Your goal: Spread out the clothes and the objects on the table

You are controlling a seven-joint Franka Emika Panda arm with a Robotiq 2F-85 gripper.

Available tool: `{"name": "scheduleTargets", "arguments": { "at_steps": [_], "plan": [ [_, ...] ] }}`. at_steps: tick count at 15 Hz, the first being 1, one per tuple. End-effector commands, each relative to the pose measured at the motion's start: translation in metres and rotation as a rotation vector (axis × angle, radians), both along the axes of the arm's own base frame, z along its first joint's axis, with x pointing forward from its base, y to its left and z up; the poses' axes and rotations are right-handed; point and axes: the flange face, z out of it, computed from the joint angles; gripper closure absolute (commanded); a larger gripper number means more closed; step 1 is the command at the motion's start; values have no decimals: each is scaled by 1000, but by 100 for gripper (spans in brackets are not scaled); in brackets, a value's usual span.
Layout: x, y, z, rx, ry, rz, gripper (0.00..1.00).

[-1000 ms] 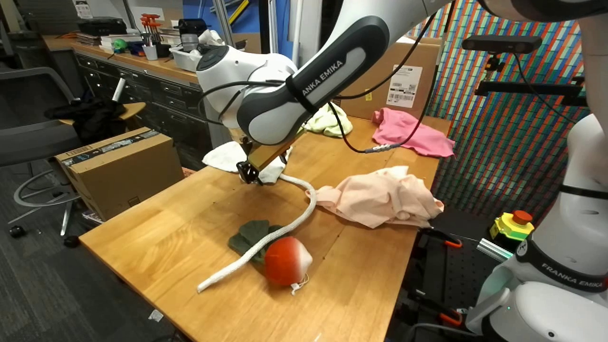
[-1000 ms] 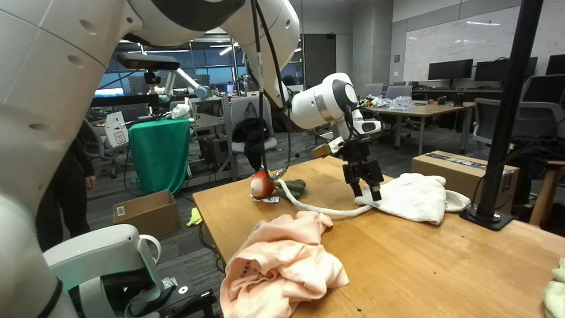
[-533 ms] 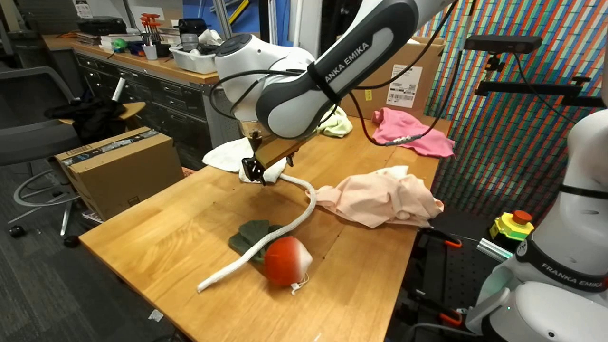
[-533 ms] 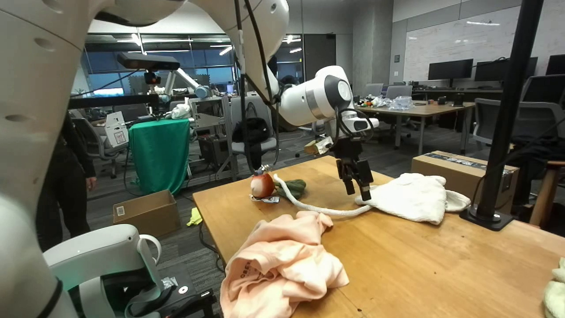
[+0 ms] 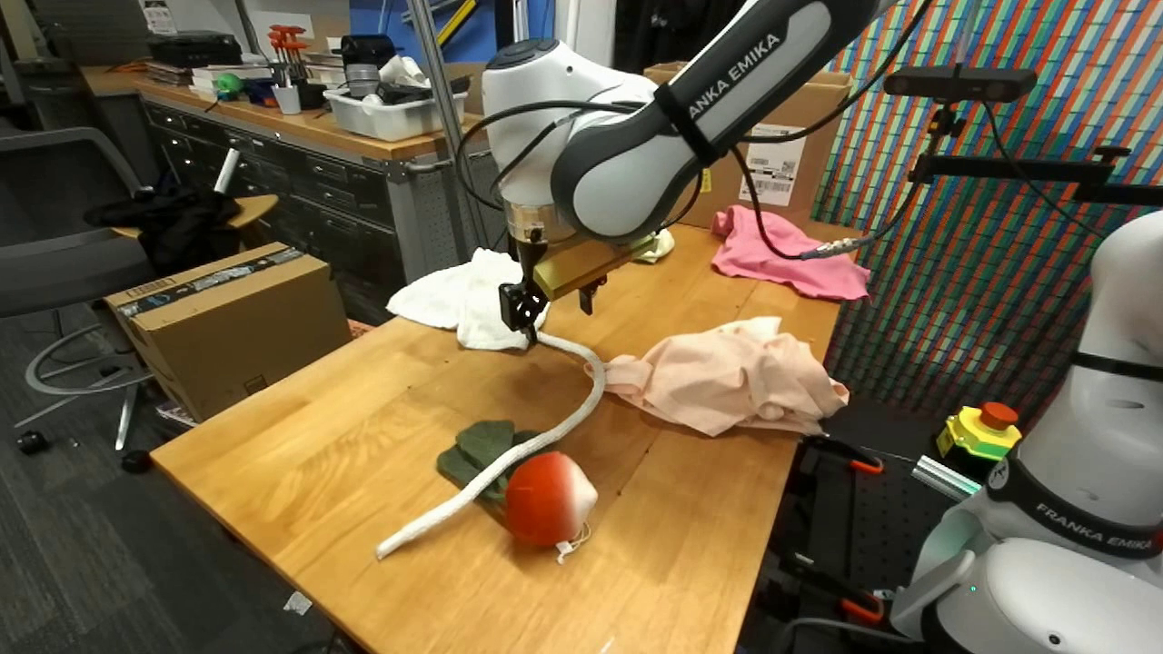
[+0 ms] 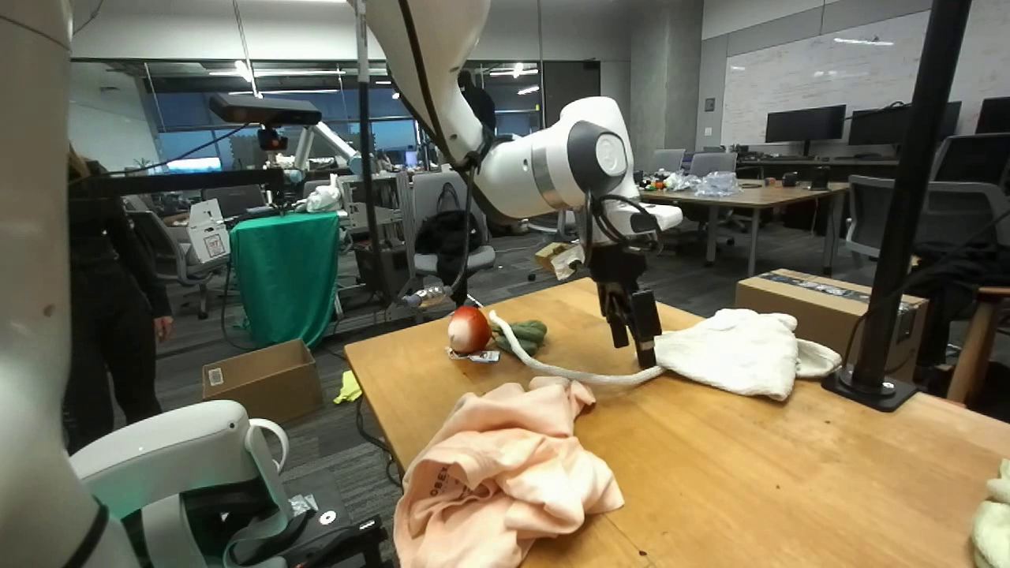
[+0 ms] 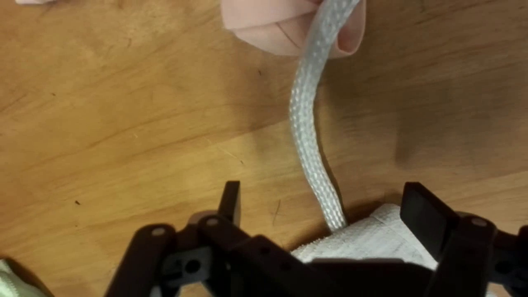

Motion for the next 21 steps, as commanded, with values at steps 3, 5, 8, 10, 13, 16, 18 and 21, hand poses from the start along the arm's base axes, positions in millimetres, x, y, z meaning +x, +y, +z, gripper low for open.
{"name": "scheduleTargets", "arguments": {
  "at_steps": [3,5,8,10,13,16,18,21],
  "plan": [
    [-9,-29,-7,48,-21,44,0],
    [0,-47,-9,64,-19,65,0],
    [7,-60,-11,106,-4,94,0],
    [13,-66,-16,126,11,121,0],
    [21,-65,-20,155,31,172,0],
    [28,-58,-19,164,44,226,0],
    [32,-54,-23,159,52,248,0],
    [35,-55,-30,153,74,262,0]
  ]
}}
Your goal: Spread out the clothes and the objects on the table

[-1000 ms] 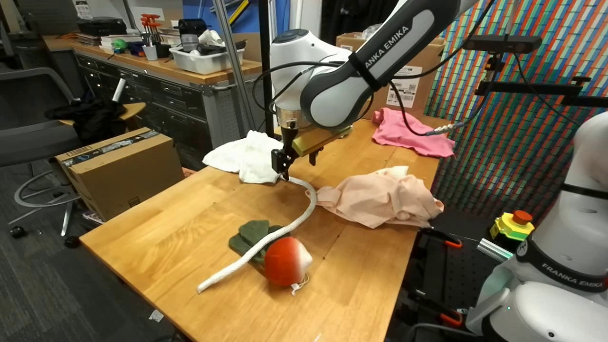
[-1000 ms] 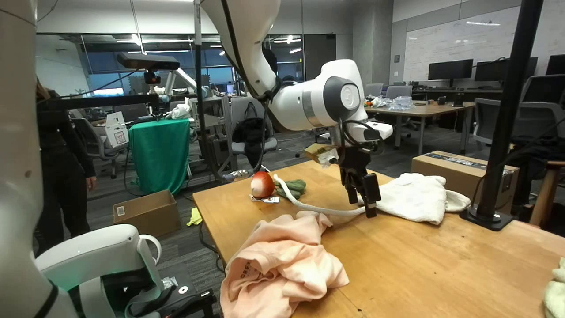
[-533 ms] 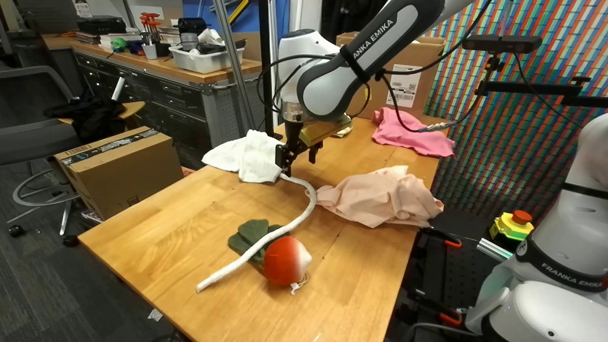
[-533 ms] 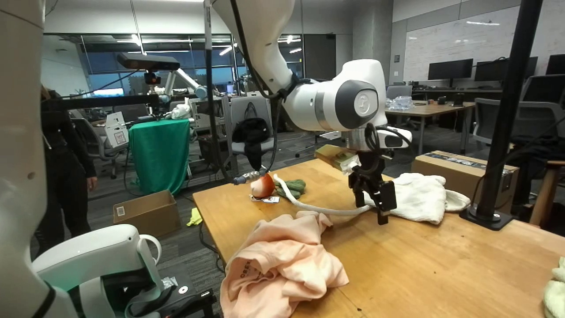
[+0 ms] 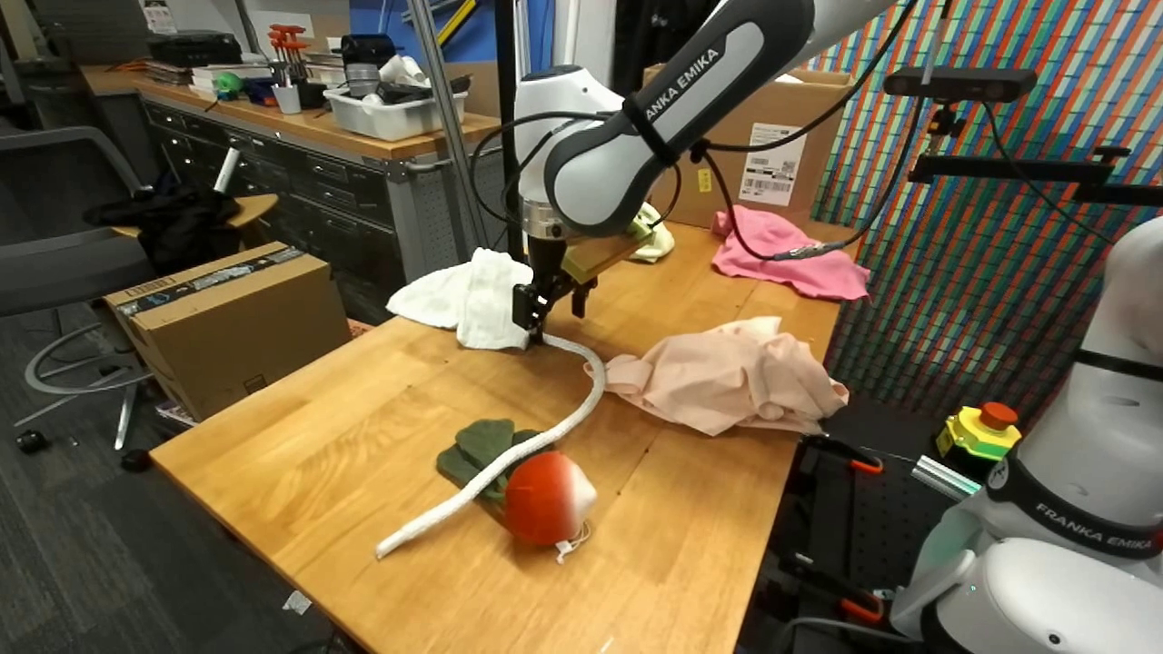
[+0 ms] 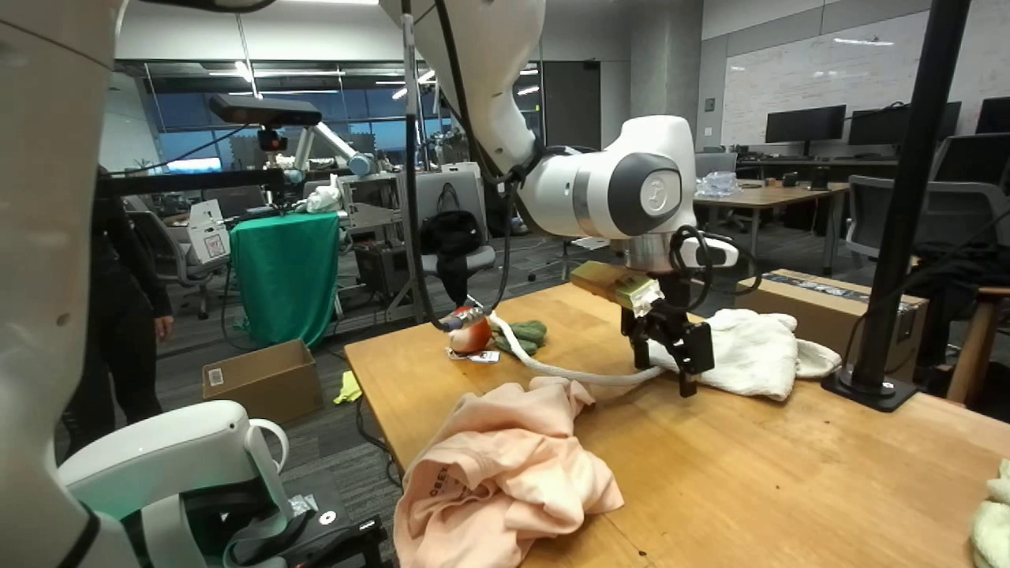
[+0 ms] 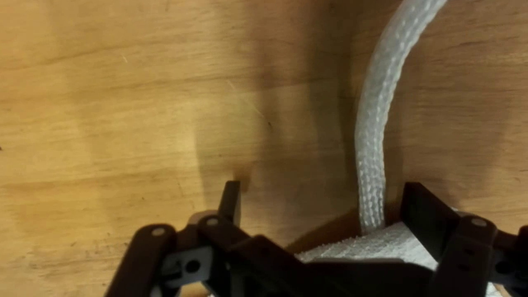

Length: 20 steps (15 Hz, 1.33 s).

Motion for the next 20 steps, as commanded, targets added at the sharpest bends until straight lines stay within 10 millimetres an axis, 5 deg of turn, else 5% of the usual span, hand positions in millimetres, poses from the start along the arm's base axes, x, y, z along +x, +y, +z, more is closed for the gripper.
{"name": "scheduleTargets", "arguments": {
  "at_steps": [1,8,9,11,17,20],
  "plan": [
    [9,0,-4,5,28,25,0],
    [11,3,-10,2,35,41,1],
    [10,4,-11,4,34,43,26],
    [9,5,-9,9,31,44,30],
    [8,12,-3,12,23,48,76],
    [5,14,6,1,12,47,92]
  ]
}}
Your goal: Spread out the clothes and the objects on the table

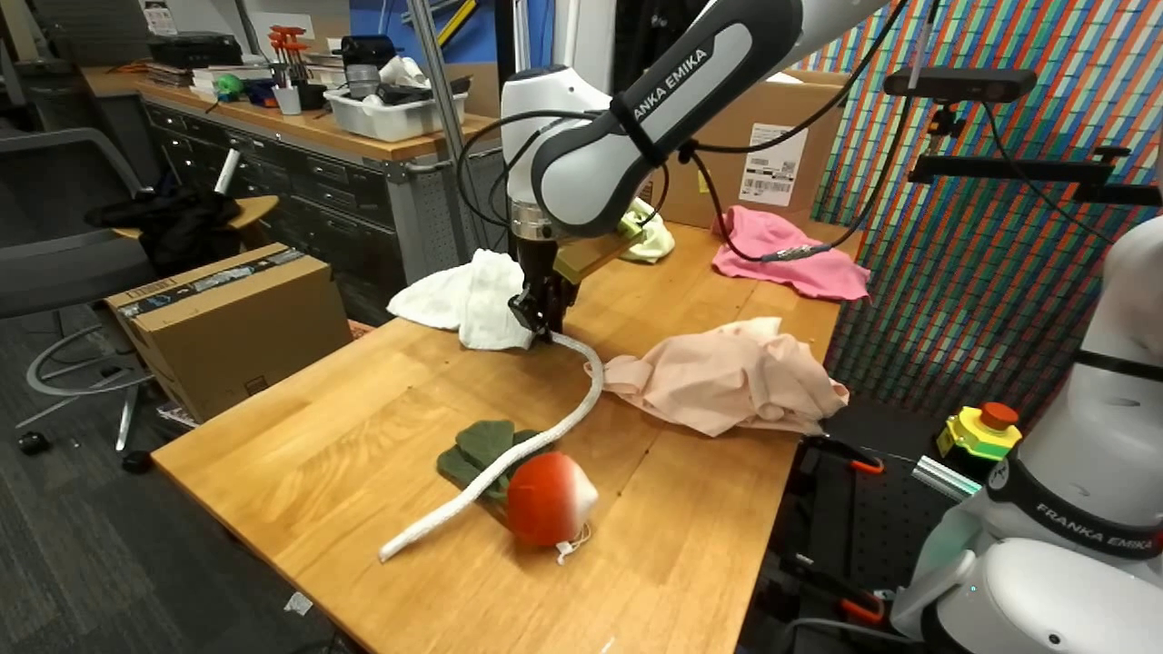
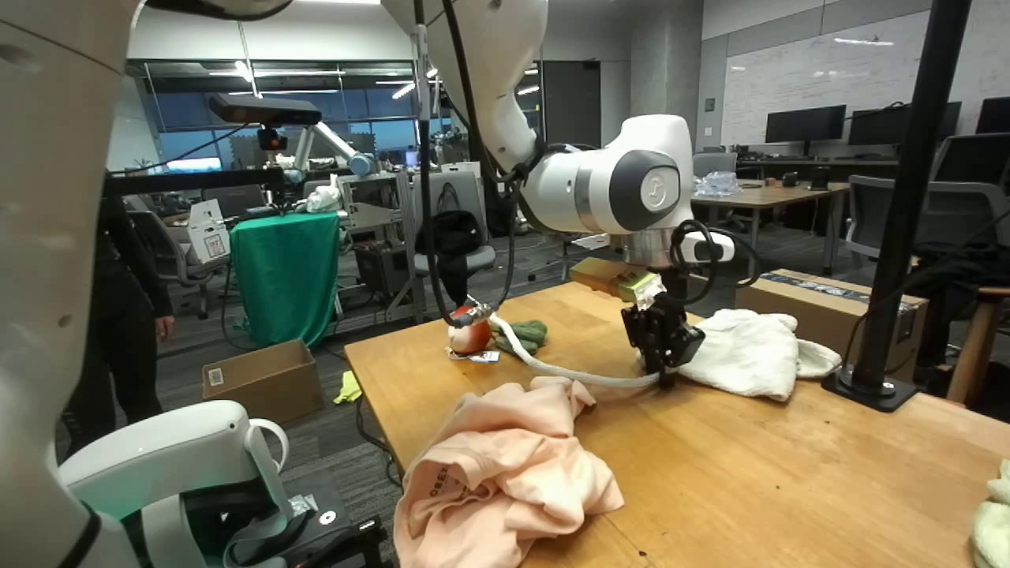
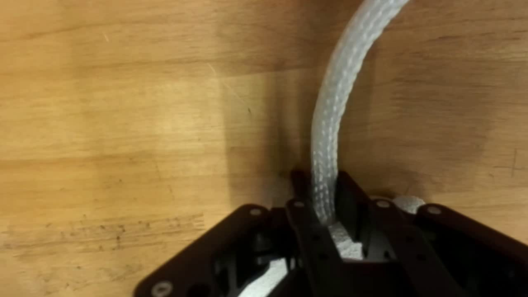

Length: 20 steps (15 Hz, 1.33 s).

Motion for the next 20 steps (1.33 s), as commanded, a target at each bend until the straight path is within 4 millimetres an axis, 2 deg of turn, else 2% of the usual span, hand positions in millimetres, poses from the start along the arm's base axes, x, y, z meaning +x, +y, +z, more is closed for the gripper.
{"name": "scheduleTargets", "arguments": {
  "at_steps": [1,2,3,7,16,20],
  "plan": [
    [-5,4,6,-11,1,1,96],
    [-8,5,10,-15,0,3,96],
    [-9,6,13,-21,-2,6,91],
    [-21,8,30,-66,-37,-8,91],
    [-52,21,101,-223,-192,-159,91],
    [-54,22,126,-298,-268,-232,91]
  ]
}}
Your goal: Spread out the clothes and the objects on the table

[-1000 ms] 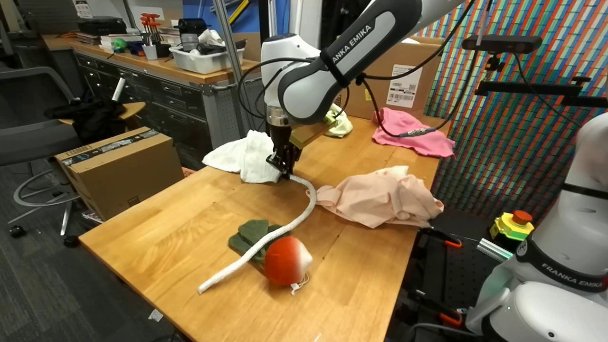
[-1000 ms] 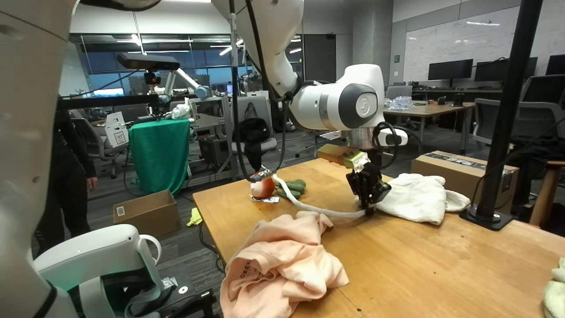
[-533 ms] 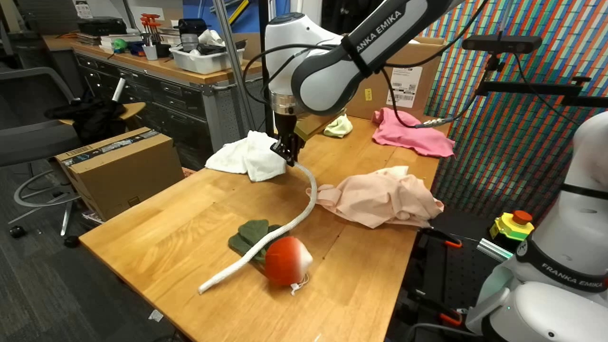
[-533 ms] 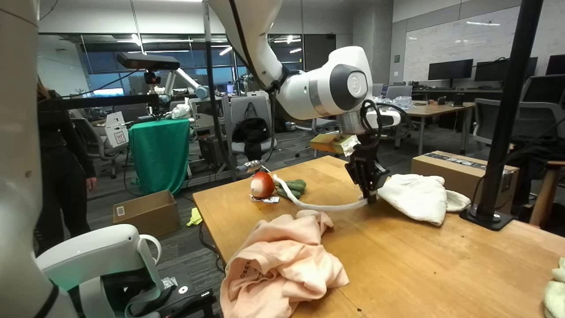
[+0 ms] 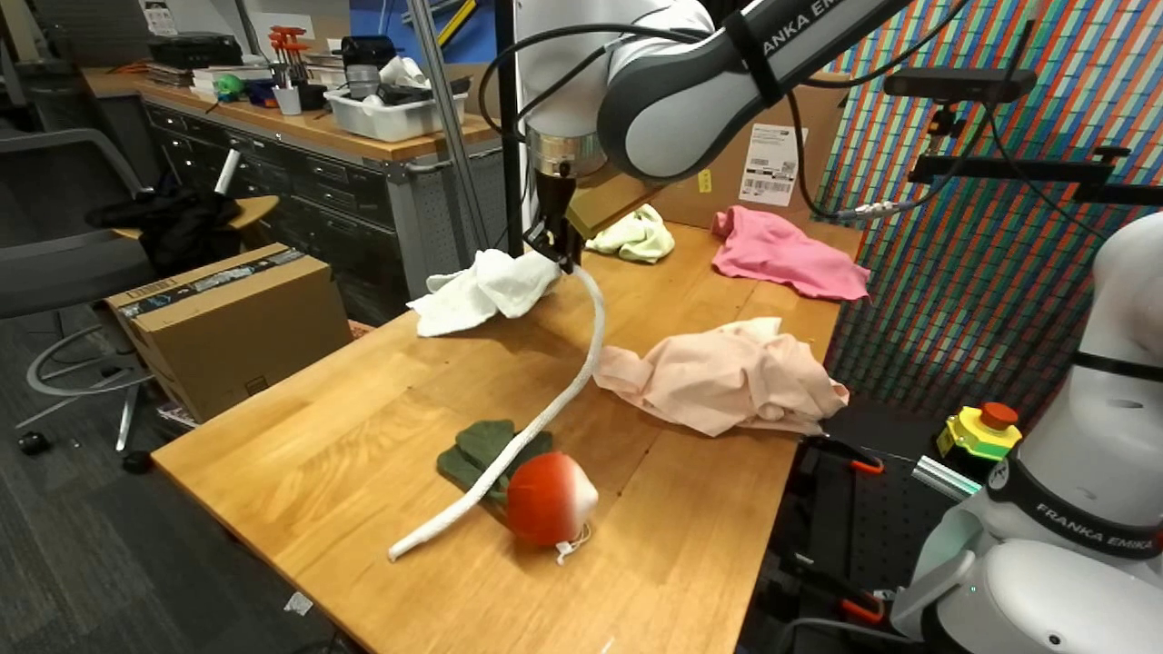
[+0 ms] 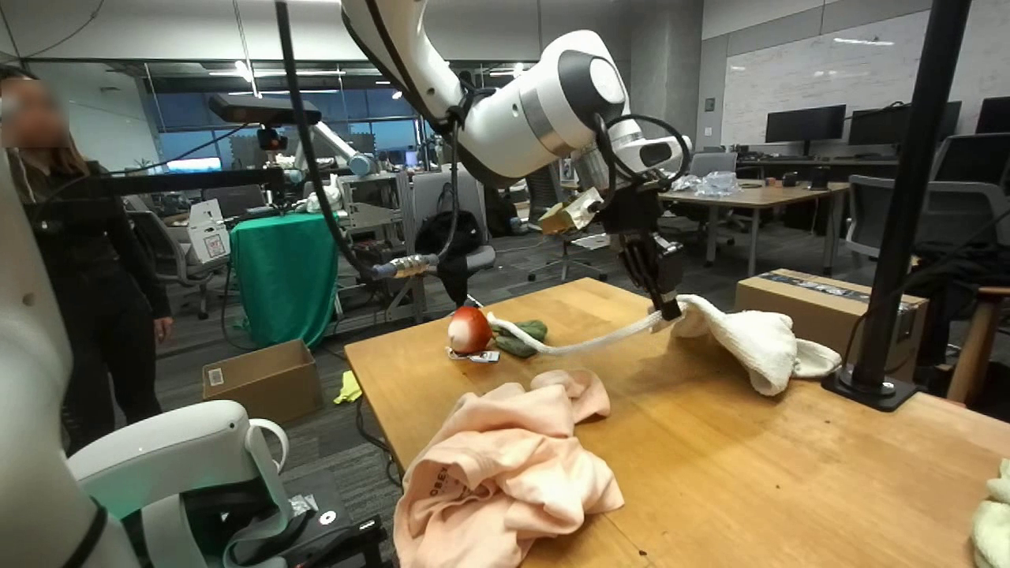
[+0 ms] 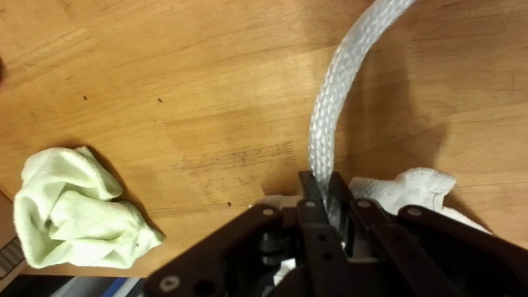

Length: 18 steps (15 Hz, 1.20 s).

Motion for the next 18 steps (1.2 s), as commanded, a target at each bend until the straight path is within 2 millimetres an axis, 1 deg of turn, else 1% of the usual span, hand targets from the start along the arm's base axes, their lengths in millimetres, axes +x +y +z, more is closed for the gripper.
{"name": "scheduleTargets", "arguments": {
  "at_steps": [1,4,8,12,14,18],
  "plan": [
    [-7,2,29,-76,-90,-65,91],
    [3,0,44,-156,-165,-120,91],
    [22,-6,64,-246,-236,-182,91],
    [42,-9,94,-321,-281,-223,91],
    [53,-10,106,-354,-296,-241,91],
    [70,-8,135,-378,-336,-277,91]
  ]
}}
